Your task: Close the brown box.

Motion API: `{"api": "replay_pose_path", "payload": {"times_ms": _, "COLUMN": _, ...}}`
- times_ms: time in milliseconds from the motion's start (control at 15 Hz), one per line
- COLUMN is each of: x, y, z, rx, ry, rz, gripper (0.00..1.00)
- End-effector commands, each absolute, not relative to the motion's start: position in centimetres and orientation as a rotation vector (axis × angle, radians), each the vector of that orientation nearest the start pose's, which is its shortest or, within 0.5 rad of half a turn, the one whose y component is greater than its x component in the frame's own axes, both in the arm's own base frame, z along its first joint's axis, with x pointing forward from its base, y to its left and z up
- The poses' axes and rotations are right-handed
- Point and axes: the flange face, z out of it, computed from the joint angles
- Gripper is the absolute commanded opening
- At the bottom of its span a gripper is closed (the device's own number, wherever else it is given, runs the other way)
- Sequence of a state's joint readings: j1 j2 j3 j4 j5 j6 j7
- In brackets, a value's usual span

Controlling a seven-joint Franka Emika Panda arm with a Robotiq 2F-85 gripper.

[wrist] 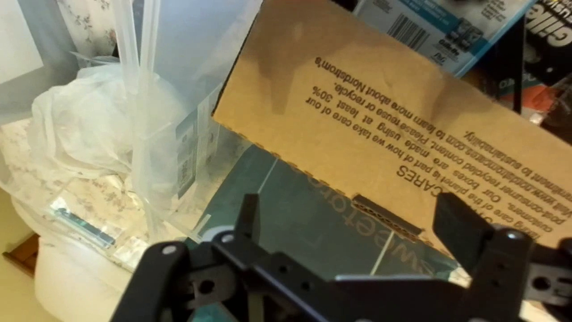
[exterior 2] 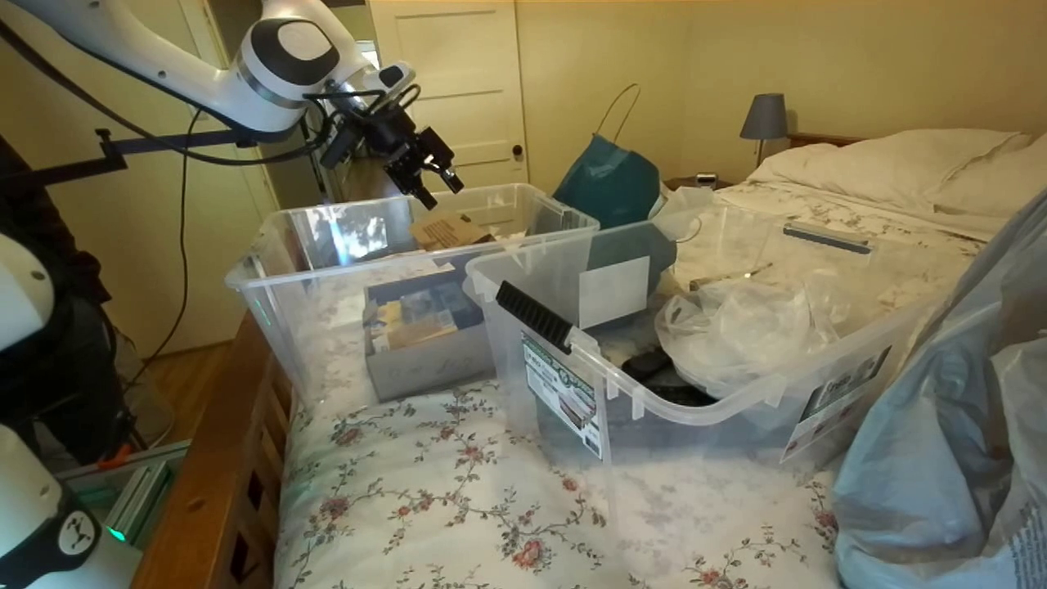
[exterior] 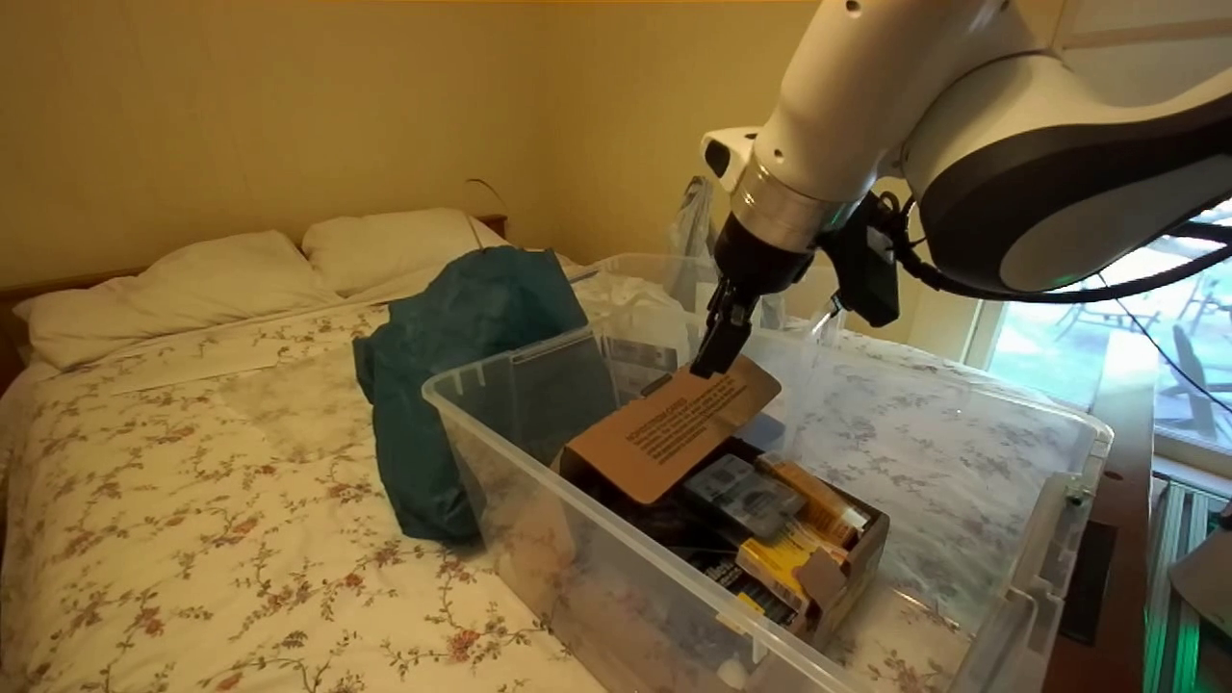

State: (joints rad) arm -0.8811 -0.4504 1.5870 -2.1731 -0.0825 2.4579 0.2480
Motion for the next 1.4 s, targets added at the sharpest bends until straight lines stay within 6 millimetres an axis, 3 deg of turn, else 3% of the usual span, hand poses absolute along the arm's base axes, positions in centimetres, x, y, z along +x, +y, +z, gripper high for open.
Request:
{"api": "replay_pose_path", "payload": {"times_ms": 0, "x": 40.5, "y": 40.3, "z": 41.1, "rx": -3.108, "ry": -1.279, "rz": -0.777, "gripper": 1.00}}
{"api": "replay_pose_path", "payload": {"times_ms": 400, "x": 43.4, "y": 39.9, "z": 42.8, "rx": -2.902, "ry": -1.781, "rz": -0.674, "gripper": 1.00}}
{"api": "replay_pose_path", "payload": {"times_ms": 467, "x": 42.2, "y": 40.1, "z": 41.6, "rx": -2.979, "ry": -1.636, "rz": -0.699, "gripper": 1.00}}
{"api": "replay_pose_path", "payload": {"times_ms": 733, "x": 43.5, "y": 39.5, "z": 42.4, "rx": -2.920, "ry": -1.732, "rz": -0.685, "gripper": 1.00}}
{"api": "replay_pose_path", "payload": {"times_ms": 867, "x": 43.4, "y": 39.2, "z": 42.7, "rx": -2.726, "ry": -1.949, "rz": -0.687, "gripper": 1.00}}
{"api": "replay_pose_path", "payload": {"times_ms": 1200, "x": 44.4, "y": 38.4, "z": 42.7, "rx": -2.482, "ry": -2.279, "rz": -0.564, "gripper": 1.00}}
{"api": "replay_pose_path", "payload": {"times_ms": 1333, "x": 45.0, "y": 38.1, "z": 42.0, "rx": -2.381, "ry": -2.406, "rz": -0.467, "gripper": 0.93}}
